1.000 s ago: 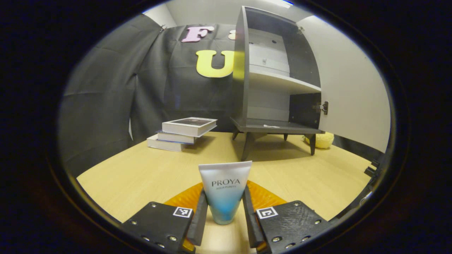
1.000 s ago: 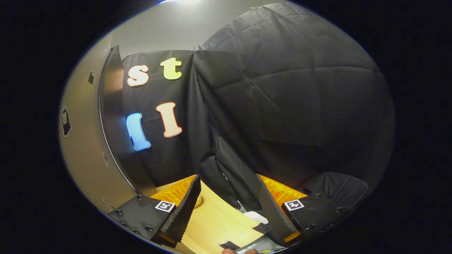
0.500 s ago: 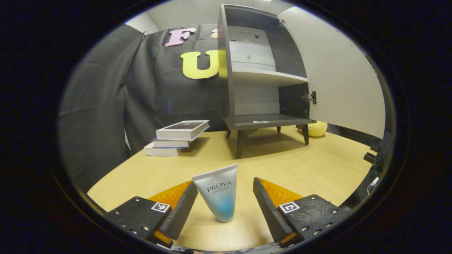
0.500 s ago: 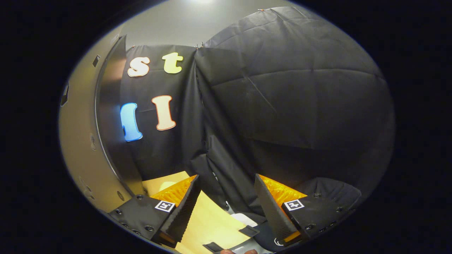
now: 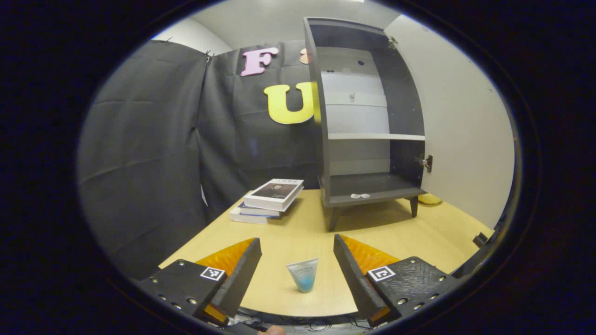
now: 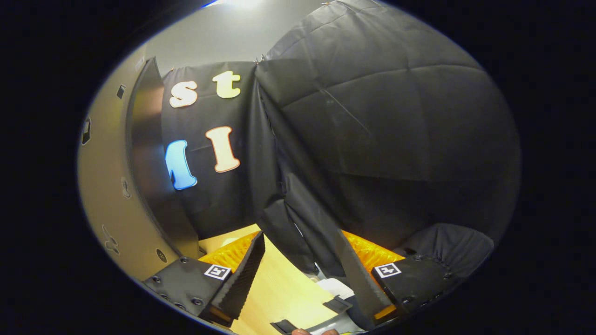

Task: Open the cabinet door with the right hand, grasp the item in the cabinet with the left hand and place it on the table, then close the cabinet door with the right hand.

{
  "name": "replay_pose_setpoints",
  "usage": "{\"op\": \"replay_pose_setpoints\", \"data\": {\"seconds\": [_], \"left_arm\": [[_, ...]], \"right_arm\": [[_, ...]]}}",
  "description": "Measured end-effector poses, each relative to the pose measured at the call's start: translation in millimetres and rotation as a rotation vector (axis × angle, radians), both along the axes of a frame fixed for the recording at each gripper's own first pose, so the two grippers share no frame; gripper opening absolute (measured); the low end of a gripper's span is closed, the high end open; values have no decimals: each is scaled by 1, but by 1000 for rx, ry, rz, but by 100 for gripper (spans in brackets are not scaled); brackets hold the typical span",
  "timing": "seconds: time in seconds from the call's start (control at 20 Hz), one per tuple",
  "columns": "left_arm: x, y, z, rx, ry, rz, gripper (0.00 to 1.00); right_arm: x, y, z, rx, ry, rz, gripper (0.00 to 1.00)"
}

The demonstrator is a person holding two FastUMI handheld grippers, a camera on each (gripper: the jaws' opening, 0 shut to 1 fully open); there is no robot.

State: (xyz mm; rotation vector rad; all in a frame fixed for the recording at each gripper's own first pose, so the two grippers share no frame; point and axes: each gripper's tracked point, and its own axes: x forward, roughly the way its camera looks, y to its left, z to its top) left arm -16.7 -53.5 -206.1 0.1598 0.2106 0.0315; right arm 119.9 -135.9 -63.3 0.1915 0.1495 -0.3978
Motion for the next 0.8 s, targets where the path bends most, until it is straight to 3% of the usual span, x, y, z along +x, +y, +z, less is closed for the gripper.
{"op": "replay_pose_setpoints", "data": {"seconds": [0.05,0.25,0.35,0.4,0.45,0.55,0.6,0.65,0.8], "left_arm": [[-5,-11,18,-10,-7,-1,93],[-18,-47,107,-1,-90,13,95],[-21,-65,149,-14,-142,19,95],[-21,-73,163,-27,-156,18,93],[-20,-79,176,-46,-166,22,94],[-17,-86,194,-90,-163,43,94],[-17,-87,202,-116,-159,50,94],[-16,-89,210,-140,-160,55,95],[-13,-79,222,-137,-115,116,93]], "right_arm": [[4,2,9,-1,-19,32,96],[7,32,38,-66,-70,176,96],[4,62,48,-106,-70,293,96],[4,76,56,-129,-76,353,90],[2,86,63,-137,-85,400,90],[-1,98,70,-100,-89,474,89],[-4,106,72,-72,-90,506,96],[-8,112,78,-46,-99,536,90],[-17,119,90,8,-120,585,89]]}}
